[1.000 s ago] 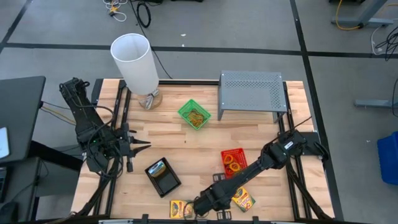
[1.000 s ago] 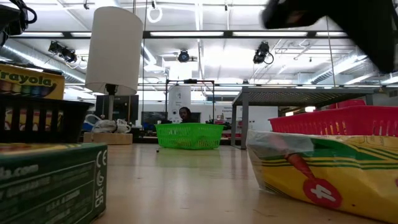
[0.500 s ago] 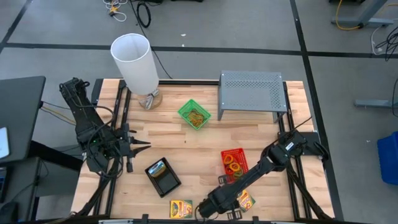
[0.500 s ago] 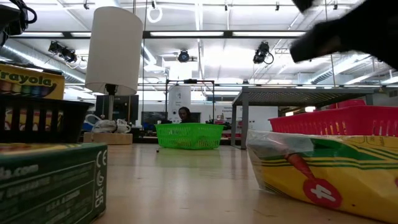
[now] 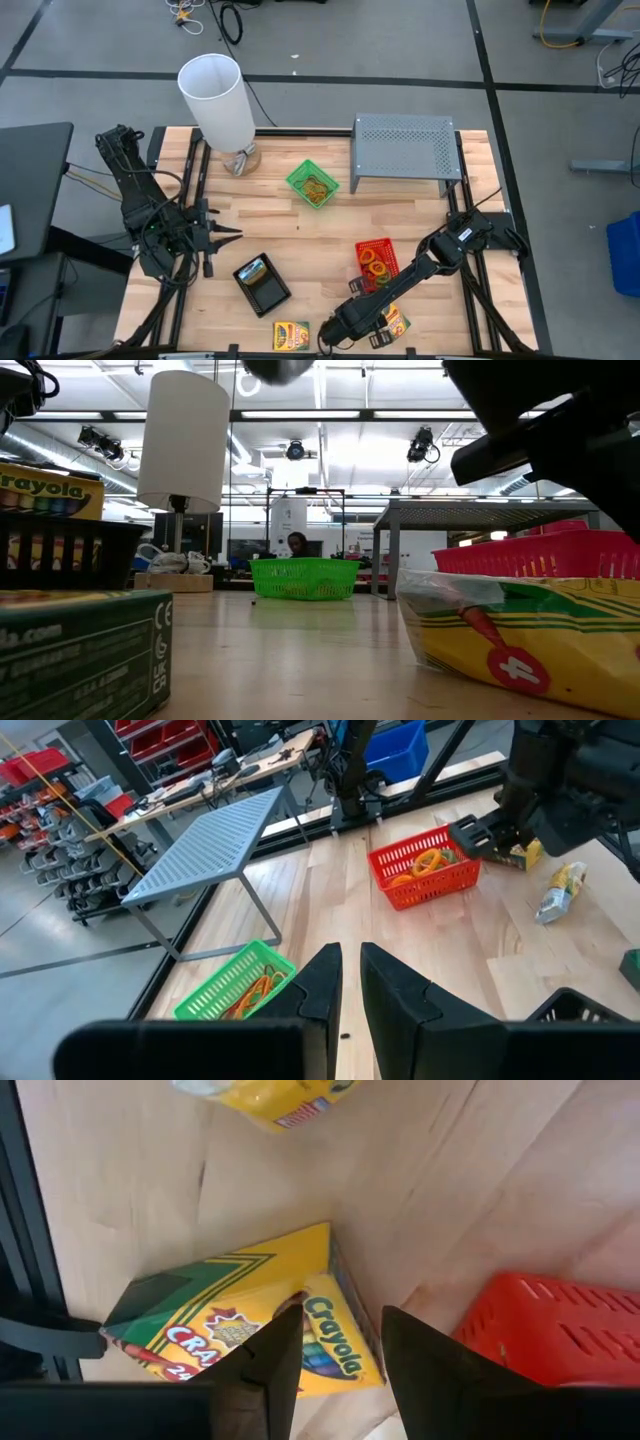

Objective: Pick & Place Office Desk Supplies
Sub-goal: Put the yellow crayon box into the black bin

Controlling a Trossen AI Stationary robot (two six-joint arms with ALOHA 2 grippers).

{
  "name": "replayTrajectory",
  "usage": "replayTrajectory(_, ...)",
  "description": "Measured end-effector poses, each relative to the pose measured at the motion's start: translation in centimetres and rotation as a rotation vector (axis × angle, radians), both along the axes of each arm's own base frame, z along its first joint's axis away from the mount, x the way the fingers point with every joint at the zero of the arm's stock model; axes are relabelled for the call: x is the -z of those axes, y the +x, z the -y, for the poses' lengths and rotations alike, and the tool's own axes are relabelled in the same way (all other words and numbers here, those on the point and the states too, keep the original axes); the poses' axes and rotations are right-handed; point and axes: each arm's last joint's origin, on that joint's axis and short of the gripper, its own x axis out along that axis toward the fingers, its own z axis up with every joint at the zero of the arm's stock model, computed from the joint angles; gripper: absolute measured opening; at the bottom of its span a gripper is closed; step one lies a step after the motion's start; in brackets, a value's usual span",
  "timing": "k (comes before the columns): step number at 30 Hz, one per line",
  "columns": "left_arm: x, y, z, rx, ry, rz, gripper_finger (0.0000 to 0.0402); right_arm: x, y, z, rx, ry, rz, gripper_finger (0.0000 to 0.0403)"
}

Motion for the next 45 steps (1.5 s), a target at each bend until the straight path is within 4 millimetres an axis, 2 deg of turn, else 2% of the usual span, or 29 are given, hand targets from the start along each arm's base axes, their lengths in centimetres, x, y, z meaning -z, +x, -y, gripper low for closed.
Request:
replayTrajectory(15,0.40,-0.08,-0.12,-0.007,-0.002,-0.011,0.0050,0.10,0.38,-0.04,-0.059,0.044,0.026,0.0139)
replayTrajectory(26,0.40,-0.08,-0.12,-0.007,-0.002,-0.011,0.0050,0.12,0.45,-0.03,-0.118,0.068,0.028,0.0098)
replayTrajectory(33,0.40,-0.08,-0.12,-0.007,-0.001,-0.011,0.0050,0.16,0.58,-0.10,-0.182,0.098,0.039,0.0009)
replayTrajectory(45,0.40,-0.07,-0.14,-0.010,0.001,-0.010,0.0050,0.12,0.68,0.20,-0.151,-0.014,0.085,0.0002)
